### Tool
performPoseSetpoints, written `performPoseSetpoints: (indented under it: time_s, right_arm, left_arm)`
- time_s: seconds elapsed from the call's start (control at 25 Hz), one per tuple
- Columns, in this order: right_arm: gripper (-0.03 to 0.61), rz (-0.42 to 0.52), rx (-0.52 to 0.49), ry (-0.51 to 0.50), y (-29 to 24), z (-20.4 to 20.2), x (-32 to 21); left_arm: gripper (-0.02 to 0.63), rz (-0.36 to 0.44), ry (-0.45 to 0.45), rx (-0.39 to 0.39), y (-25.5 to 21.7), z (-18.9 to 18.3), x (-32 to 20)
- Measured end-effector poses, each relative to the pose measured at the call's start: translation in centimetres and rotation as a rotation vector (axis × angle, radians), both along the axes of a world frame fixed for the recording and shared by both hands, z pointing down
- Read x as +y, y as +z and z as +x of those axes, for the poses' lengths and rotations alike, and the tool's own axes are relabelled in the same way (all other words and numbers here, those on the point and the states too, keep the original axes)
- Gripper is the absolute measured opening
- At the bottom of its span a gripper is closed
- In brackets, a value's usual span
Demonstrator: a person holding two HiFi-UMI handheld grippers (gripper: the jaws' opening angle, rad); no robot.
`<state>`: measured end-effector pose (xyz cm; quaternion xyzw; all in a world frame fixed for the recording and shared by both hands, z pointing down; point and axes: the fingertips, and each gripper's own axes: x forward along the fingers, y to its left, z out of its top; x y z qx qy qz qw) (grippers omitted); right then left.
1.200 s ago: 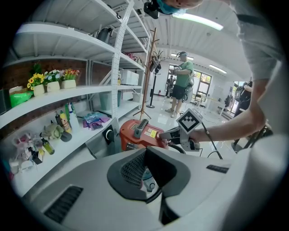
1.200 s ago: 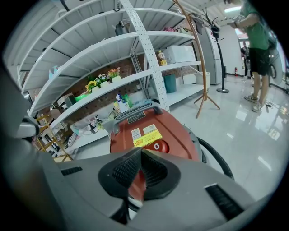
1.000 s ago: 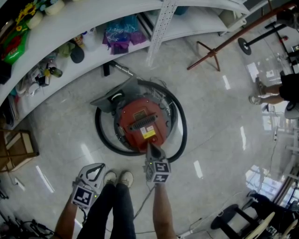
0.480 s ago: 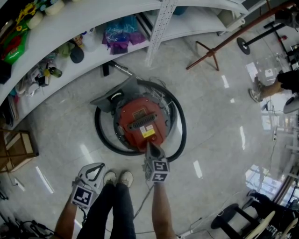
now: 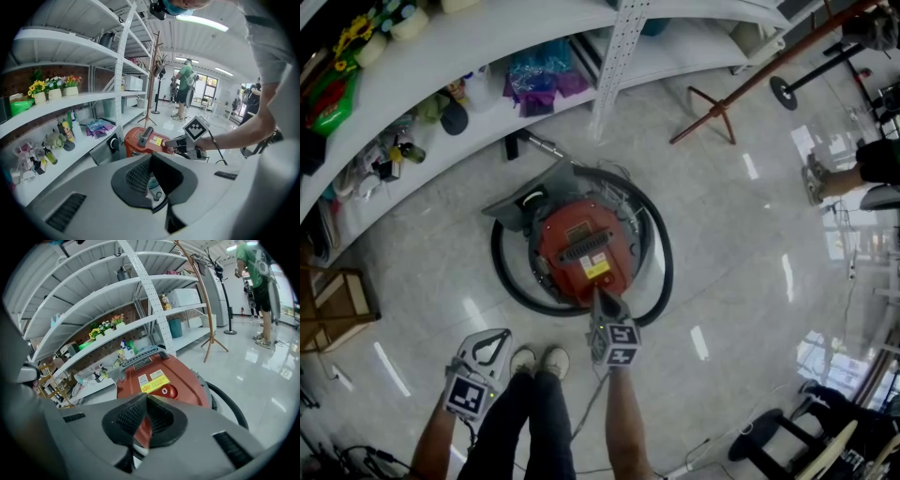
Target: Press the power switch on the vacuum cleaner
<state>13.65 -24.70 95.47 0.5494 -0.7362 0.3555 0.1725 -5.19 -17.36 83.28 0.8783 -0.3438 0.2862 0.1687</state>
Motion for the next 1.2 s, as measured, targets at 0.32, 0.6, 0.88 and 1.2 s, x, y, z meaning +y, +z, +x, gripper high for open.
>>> performPoseSetpoints:
  time_s: [0.32, 0.6, 0.88, 1.2]
  right_arm:
    - [0.012, 0.035, -0.008, 0.025, -1.7, 0.5, 0.0]
    - [0.012, 0.040, -0.013, 0.033, -4.4, 0.5, 1.2]
    - [0.012, 0.061, -0.025, 0.054, -7.6, 0.2, 2.5]
    - [0.012, 0.108, -0.028, 0.056, -13.0, -0.3, 4.1]
  left_arm:
    - [0.006, 0.010, 0.009, 0.003, -0.7, 0.2, 0.3]
    - [0.006, 0.037, 0.007, 0.016, -3.0, 0.3, 0.2]
    - [0.006, 0.071, 0.014, 0.028, -5.7, 0.5, 0.2]
    - [0.006, 0.113, 0.027, 0.041, -9.3, 0.8, 0.2]
